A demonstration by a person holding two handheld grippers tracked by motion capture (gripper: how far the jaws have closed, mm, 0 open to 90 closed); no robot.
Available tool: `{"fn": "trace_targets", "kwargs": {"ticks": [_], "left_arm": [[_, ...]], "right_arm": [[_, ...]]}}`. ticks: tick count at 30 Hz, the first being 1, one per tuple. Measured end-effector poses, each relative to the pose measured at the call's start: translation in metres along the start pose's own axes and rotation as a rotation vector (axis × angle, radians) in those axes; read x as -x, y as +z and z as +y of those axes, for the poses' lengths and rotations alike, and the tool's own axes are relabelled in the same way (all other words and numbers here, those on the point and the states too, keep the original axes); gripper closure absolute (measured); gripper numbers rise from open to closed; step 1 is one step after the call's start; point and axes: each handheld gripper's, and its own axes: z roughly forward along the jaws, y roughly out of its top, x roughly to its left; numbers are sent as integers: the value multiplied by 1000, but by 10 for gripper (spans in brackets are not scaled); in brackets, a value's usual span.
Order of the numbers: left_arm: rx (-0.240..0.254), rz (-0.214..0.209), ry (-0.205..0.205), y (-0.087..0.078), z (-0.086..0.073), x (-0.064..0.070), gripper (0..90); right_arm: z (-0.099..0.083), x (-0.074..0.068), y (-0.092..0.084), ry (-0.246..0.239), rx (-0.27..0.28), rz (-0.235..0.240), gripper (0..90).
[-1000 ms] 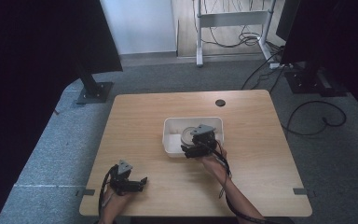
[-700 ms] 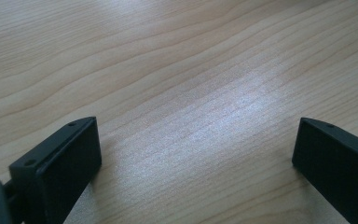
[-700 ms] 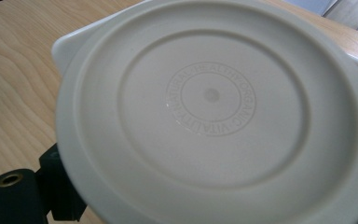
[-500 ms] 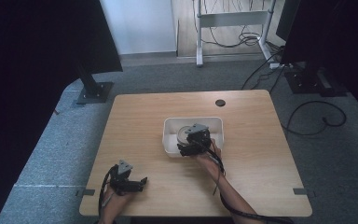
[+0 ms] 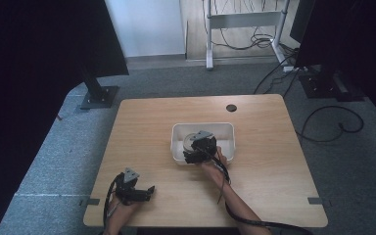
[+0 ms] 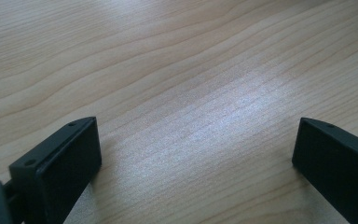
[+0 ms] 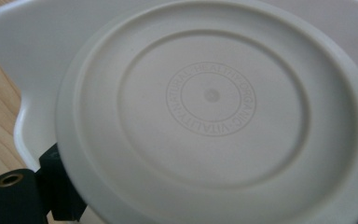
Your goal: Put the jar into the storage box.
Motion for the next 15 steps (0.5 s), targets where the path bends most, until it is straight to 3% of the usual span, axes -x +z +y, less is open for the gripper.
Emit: {"fn": "trace_targets", "kwargs": {"ticks": [15], "left_arm": [[0, 0, 0, 0, 0, 0, 9]], "right_arm": [[-1, 0, 6, 49, -28, 31, 91]]}}
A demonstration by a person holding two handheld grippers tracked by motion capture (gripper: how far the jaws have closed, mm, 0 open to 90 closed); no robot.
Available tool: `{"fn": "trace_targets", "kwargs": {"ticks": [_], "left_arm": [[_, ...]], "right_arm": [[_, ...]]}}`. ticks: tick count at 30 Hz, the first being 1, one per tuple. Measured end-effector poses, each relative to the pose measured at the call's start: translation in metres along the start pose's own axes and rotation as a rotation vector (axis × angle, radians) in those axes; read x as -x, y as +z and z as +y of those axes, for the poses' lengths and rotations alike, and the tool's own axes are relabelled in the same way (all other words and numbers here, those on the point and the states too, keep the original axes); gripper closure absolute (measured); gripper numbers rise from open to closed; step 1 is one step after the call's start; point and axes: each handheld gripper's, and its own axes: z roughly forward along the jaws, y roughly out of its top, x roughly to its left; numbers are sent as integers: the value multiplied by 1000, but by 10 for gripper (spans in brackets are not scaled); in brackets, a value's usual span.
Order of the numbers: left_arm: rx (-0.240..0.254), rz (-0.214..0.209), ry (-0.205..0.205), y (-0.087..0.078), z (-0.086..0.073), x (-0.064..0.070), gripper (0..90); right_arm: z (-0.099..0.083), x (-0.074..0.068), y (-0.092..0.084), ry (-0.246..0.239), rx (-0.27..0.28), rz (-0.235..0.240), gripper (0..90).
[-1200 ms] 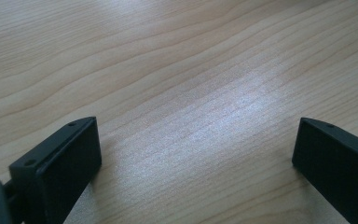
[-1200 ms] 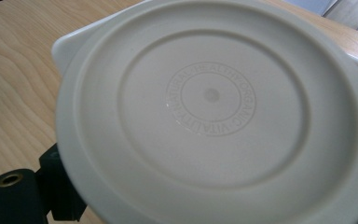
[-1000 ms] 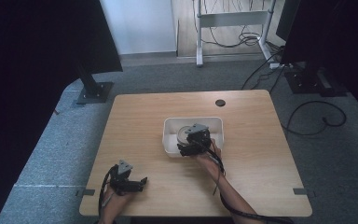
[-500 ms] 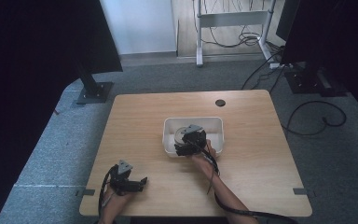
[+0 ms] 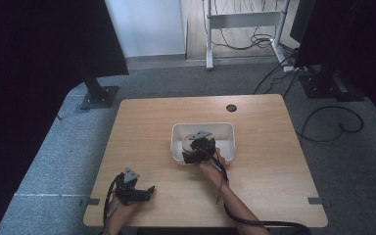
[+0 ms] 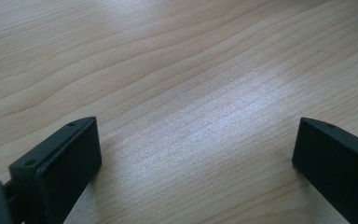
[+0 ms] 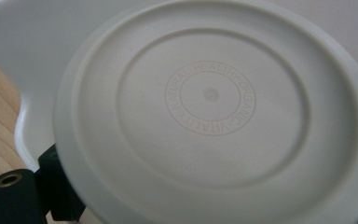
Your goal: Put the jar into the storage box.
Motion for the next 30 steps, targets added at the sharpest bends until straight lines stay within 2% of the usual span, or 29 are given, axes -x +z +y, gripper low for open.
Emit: {"fn": "trace_targets", "kwargs": {"ticks": [5, 8, 15, 30], "left_arm": [[0, 0, 0, 0, 0, 0, 9], [0, 0, 0, 0, 0, 0, 9], [0, 0, 0, 0, 0, 0, 9], [0, 0, 0, 0, 0, 0, 9]], "right_arm": [[0, 2, 0, 14, 0, 25, 34], [-1, 2, -3, 3, 18, 23, 16], [2, 3, -14, -32, 31, 20, 16], [-4, 8, -29, -60, 48, 45, 23]]}}
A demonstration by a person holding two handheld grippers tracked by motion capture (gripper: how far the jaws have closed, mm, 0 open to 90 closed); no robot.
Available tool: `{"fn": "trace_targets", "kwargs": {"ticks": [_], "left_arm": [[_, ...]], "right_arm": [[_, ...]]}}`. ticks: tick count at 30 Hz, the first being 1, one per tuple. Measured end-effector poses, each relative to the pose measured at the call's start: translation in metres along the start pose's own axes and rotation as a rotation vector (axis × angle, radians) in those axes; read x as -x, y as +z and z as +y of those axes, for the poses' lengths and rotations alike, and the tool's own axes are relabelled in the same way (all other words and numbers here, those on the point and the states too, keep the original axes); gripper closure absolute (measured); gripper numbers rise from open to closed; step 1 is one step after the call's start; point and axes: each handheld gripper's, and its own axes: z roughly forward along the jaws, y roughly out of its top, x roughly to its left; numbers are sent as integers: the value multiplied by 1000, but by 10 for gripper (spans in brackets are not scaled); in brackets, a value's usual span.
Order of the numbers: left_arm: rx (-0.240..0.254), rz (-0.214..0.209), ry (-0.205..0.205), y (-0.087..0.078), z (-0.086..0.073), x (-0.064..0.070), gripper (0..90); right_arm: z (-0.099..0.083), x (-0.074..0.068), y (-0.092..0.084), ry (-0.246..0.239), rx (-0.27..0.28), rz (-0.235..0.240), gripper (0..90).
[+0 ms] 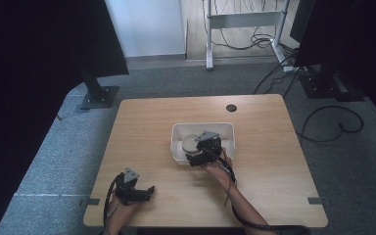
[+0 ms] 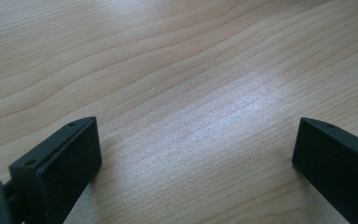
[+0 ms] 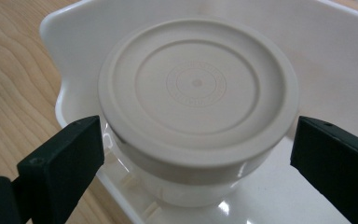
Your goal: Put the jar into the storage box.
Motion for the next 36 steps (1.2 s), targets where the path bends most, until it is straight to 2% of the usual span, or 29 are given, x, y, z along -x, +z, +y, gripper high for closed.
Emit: {"fn": "trace_targets", "kwargs": {"ticks": [7, 20, 29, 36], "left_arm": [[0, 0, 0, 0, 0, 0, 9], [0, 0, 1, 0, 0, 0, 9], [0, 1, 2, 0, 0, 0, 9], [0, 1, 2, 0, 0, 0, 9]], "right_arm": [[-2, 0, -7, -5, 9, 2, 25], [-4, 1, -25, -52, 20, -1, 32], [-8, -1, -38, -82, 24, 13, 33], [-12, -1, -46, -86, 28, 22, 33]]}}
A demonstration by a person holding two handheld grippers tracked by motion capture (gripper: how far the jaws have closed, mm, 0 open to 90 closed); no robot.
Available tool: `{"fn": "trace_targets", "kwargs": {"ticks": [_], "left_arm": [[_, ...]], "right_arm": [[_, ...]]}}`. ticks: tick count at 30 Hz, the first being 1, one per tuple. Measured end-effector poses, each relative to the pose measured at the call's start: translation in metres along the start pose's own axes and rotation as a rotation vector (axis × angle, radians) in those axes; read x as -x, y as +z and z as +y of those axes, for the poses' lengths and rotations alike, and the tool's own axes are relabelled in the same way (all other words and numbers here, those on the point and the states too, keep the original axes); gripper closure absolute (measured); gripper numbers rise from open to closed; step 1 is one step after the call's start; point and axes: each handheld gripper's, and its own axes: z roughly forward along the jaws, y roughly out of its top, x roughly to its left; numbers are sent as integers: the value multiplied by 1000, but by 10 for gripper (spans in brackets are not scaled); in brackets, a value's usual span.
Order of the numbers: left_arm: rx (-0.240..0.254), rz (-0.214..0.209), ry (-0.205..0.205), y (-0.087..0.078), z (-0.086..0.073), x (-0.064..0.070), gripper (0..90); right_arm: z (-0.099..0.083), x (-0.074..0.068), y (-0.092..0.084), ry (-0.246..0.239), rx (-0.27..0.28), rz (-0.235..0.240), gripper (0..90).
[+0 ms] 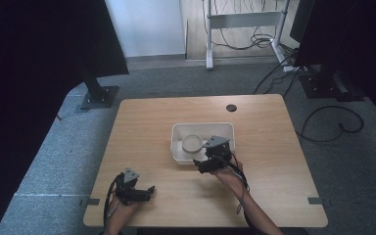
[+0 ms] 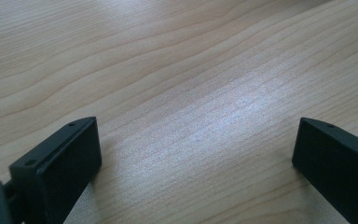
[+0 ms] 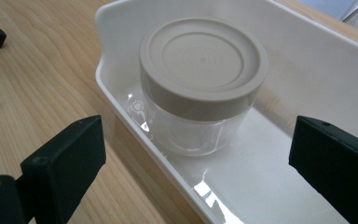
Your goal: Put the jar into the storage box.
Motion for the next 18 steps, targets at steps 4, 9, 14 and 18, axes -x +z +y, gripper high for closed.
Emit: {"fn": "trace_targets", "kwargs": {"ticks": [4, 9, 14, 18], "left_arm": [[0, 0, -1, 0, 0, 0, 9], [0, -1, -1, 0, 0, 0, 9], [-1, -1, 0, 0, 0, 0, 9], [1, -1, -2, 0, 0, 0, 9]], "right_arm": [[-2, 0, -3, -1, 1, 1, 33], [-5, 1, -9, 1, 8, 3, 33], [-8, 1, -13, 3, 8, 6, 33], [-11, 3, -17, 5, 10, 5, 33]]}}
